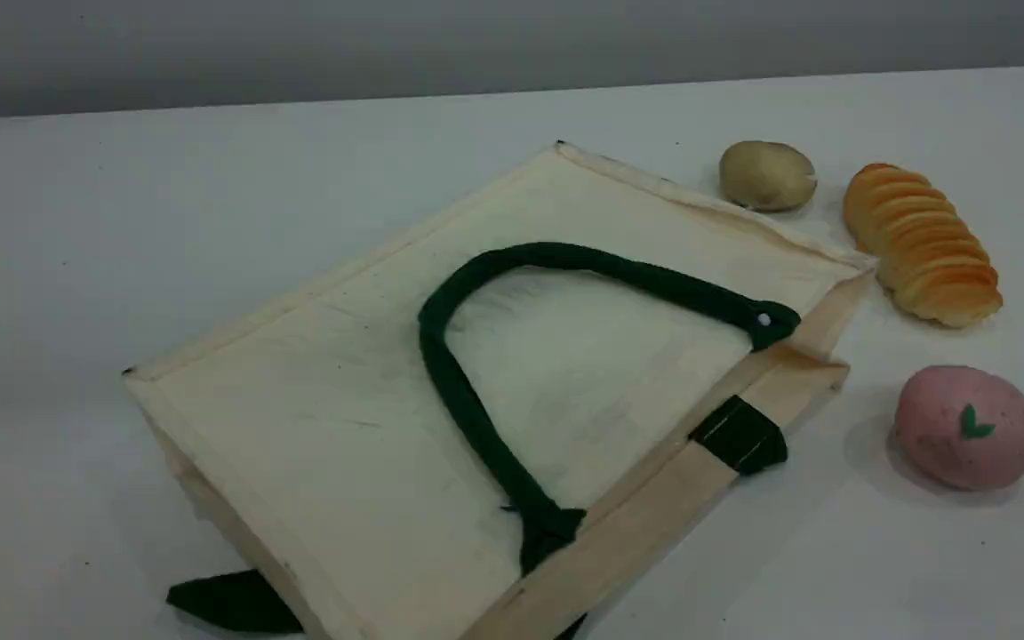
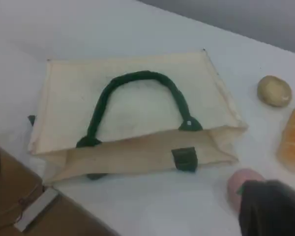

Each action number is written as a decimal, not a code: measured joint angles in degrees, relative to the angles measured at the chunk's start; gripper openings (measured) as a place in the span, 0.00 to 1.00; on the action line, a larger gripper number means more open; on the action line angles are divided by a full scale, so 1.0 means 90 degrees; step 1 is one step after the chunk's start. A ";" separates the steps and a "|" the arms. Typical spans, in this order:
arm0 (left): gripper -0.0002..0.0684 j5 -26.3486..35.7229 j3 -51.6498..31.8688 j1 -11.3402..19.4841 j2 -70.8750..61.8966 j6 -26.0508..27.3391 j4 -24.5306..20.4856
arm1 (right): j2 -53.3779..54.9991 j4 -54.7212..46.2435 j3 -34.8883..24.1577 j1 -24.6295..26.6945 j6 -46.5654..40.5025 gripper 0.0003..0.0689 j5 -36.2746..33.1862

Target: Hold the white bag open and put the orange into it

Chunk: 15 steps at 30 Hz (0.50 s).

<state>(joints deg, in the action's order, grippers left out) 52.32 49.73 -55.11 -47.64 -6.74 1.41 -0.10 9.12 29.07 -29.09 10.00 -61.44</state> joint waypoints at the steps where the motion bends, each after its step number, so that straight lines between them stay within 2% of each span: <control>1: 0.00 0.0000 -0.0160 0.0000 0.0152 0.0000 0.0000 | 0.0000 0.0000 0.0000 0.0000 0.0000 0.02 0.0000; 8: 0.01 0.0520 -0.1300 0.0000 0.1393 0.0020 0.0331 | 0.0012 0.0006 0.0000 0.0000 0.0013 0.03 0.0000; 15: 0.01 0.0590 -0.2161 0.0000 0.2726 0.0152 0.0334 | 0.0012 0.0012 0.0000 0.0000 0.0013 0.04 0.0000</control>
<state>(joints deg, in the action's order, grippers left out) 57.62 30.29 -55.11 -23.11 -5.37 4.42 0.00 9.23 29.07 -29.09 10.12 -61.44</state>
